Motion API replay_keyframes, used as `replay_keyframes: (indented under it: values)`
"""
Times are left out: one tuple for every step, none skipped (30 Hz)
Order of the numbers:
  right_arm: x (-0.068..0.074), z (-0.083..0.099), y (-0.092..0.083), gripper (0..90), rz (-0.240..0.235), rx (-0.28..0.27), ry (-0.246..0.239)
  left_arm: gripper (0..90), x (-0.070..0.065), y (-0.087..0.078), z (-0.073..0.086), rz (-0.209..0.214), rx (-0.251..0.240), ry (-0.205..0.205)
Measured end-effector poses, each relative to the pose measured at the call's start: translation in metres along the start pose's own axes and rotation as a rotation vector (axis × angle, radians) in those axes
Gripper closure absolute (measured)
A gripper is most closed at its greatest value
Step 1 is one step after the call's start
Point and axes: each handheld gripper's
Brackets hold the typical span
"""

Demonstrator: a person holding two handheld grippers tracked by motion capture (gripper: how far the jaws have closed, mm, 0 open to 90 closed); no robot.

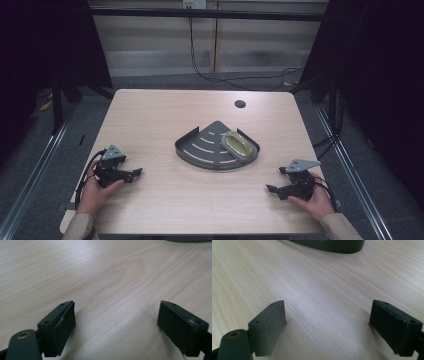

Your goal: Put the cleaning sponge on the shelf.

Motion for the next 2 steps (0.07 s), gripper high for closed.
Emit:
replay_keyframes:
  values:
    - [0.0000,0.0000,0.0000,12.9,0.000,0.000,0.000,14.5,0.0000,0.0000,0.0000,0.000,0.000,0.000]
    - [0.0002,-0.0009,0.0000,12.9,0.001,0.008,0.003,14.5,0.0000,0.0000,0.0000,0.000,0.000,0.000]
Point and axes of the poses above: each handheld gripper's, and its own axes: y roughly forward along the jaws, z roughly out of its underside, x roughly to its left, and after that the axes turned 8 degrees about -x, right-handed
